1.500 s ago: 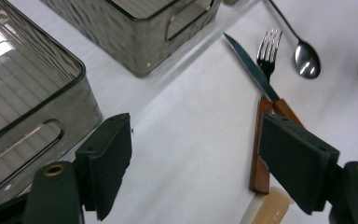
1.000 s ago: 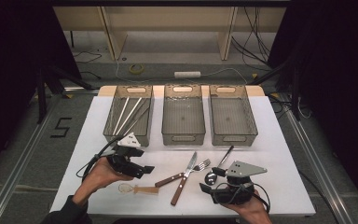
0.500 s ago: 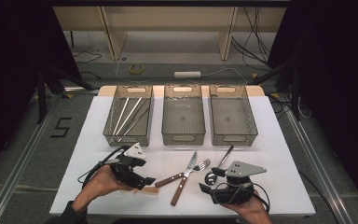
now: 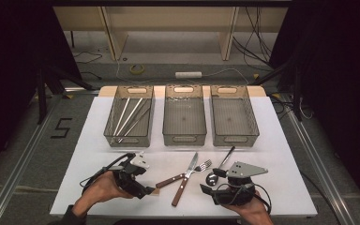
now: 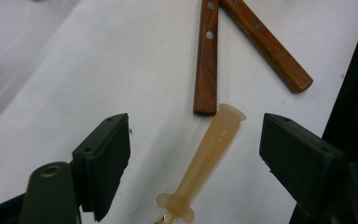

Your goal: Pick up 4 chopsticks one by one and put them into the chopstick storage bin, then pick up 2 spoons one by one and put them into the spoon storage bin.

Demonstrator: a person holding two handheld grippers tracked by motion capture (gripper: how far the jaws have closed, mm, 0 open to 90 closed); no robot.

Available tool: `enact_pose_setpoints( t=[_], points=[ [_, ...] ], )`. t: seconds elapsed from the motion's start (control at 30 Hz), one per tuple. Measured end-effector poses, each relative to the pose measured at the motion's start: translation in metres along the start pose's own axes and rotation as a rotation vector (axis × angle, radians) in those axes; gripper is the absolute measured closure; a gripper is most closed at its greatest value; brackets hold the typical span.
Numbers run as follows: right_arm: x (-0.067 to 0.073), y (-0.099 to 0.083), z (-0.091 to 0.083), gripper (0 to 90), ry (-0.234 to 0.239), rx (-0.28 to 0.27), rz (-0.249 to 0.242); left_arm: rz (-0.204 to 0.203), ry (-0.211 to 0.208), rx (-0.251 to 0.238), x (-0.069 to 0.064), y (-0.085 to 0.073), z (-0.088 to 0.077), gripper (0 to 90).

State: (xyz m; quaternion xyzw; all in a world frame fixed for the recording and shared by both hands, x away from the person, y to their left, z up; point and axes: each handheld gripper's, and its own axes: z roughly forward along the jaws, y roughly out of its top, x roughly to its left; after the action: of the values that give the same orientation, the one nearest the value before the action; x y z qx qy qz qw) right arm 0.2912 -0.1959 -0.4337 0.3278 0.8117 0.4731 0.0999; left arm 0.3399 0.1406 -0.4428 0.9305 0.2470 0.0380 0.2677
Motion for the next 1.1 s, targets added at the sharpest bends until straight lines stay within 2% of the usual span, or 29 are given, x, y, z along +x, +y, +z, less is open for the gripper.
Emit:
enact_pose_setpoints(
  t=[0.33,0.7,0.93,1.0,1.1],
  points=[
    [0.0,0.0,0.0,29.0,0.001,0.005,0.0,0.02,-0.009,0.052,0.001,-0.006,0.007,24.5],
    [0.0,0.0,0.0,29.1,0.003,0.006,-0.004,0.036,0.012,0.089,0.0,-0.009,0.012,25.4],
    [0.002,0.001,0.002,29.0,0.004,0.014,-0.012,0.08,0.02,0.12,-0.003,-0.012,0.016,27.3],
    [0.003,0.002,0.002,29.1,0.006,0.015,-0.015,0.112,0.031,0.142,-0.003,-0.013,0.017,28.2],
    [0.004,0.001,0.003,29.1,0.007,0.021,-0.019,0.117,0.025,0.138,-0.004,-0.012,0.018,32.4]
  ],
)
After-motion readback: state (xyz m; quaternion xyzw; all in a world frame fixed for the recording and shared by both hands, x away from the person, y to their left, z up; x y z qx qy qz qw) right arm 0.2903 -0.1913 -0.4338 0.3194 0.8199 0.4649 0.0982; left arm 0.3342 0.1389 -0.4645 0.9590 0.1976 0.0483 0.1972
